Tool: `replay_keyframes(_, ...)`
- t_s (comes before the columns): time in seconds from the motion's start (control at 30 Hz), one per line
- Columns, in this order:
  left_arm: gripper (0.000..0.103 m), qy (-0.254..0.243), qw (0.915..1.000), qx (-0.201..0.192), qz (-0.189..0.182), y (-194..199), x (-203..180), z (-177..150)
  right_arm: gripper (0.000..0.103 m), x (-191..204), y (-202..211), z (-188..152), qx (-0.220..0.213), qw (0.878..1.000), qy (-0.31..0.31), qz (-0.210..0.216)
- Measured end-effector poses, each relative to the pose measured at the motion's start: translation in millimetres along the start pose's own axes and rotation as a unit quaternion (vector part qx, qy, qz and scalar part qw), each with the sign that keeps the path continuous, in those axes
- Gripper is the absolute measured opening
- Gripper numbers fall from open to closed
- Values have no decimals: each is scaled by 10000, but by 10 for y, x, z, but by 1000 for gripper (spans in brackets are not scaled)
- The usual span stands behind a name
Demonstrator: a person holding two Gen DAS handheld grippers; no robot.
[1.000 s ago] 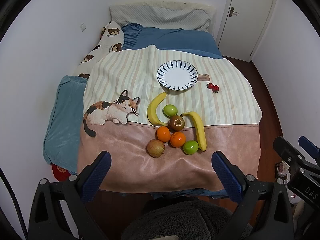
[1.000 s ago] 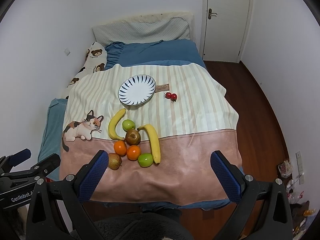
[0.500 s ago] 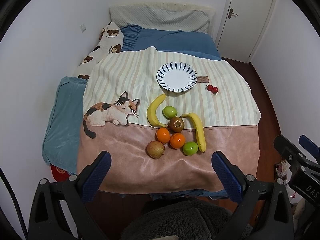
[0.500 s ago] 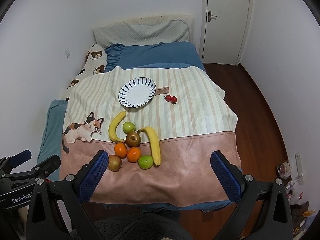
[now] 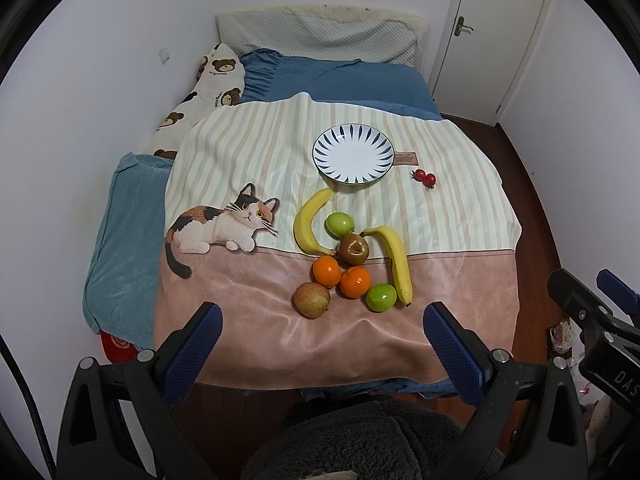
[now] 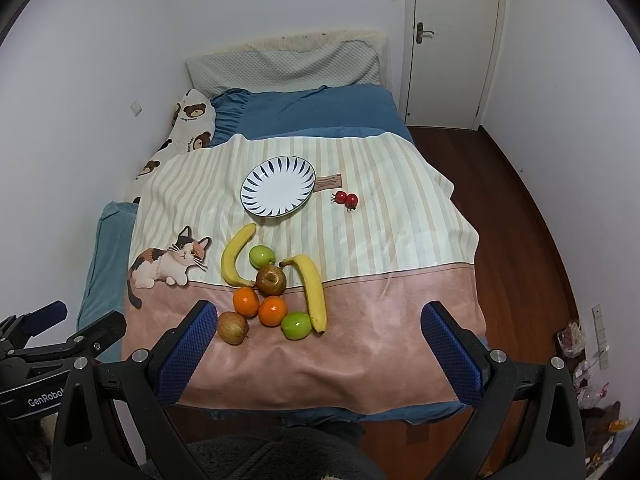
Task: Organize fruits
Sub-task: 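Grasp one banana with the left tool while the right tool grasps the other banana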
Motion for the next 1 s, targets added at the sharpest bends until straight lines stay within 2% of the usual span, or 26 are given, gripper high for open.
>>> replay_keyframes(0.13, 103, 7, 10000, 2, -1, -4, 10, -32, 103, 34, 0, -12, -31, 10000, -28, 21)
replay_keyframes(0.27, 103, 18, 9999, -104, 47, -54, 49, 81, 103, 75, -69, -2, -109, 9999, -102, 58)
replay_keyframes(0.37, 103, -50, 9996, -228, 129, -245, 163, 279, 103, 105, -254, 43, -231, 9995, -176, 133)
replay_keyframes(0.5, 103, -128, 9983, -241, 514, -710, 353, 572, 103, 202, -753, 127, -162, 9998, -89, 68)
replay_keyframes(0.67, 103, 40, 9986, 406, 335, -1546, 474, 858, 101, 339, -1664, 216, 343, 9994, 94, -5)
replay_keyframes(0.77, 96, 42, 9967, 772, 235, -2030, 474, 889, 97, 351, -2320, 220, 873, 9961, 142, -7)
replay_keyframes(0.9, 95, 171, 9893, 1445, 74, -2761, 448, 915, 95, 284, -3071, 161, 1469, 9891, 128, -16)
replay_keyframes(1.0, 95, 245, 9823, 1857, 95, -3198, 442, 899, 95, 236, -3468, 98, 1784, 9839, 93, 34)
Point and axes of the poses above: each gripper's, at about its wrist camera, not at the fingertips, and y roughly against the way its jaws point, x to its left, z to its top, the point moved 3 cm from there along -y, roughly the way its jaws point, and after that the axes turned 5 degrees about y, right-handed, at the moved point
